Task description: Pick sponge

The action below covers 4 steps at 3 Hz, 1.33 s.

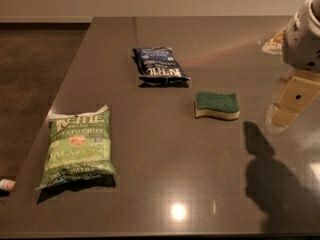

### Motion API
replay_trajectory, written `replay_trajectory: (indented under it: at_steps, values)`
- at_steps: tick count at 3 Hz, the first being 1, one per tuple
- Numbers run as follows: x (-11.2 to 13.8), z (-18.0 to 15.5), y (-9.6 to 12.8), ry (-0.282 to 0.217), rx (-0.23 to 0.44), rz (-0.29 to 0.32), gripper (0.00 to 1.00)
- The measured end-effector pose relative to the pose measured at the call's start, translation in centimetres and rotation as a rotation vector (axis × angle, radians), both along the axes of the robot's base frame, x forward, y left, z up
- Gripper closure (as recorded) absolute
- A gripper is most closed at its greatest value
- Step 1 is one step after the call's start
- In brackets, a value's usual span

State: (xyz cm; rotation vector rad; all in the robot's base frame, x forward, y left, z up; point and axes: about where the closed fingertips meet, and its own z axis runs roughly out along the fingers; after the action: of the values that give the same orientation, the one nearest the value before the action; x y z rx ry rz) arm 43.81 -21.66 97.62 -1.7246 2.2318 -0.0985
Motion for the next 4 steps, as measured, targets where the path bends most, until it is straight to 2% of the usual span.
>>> replay_trajectory:
  at_steps: [1, 2, 3, 4]
  values:
    - [0.0, 0.0, 0.0, 0.0, 0.0, 0.0, 0.0]
    - [1.3, -0.1, 0.6, -0.007, 0.029, -0.028, 0.0]
    - [4.0, -1.3, 2.1, -0.002, 0.059, -0.053, 0.0]
    - [6.3, -3.9, 2.7, 0.034, 0.054, -0.07, 0.0]
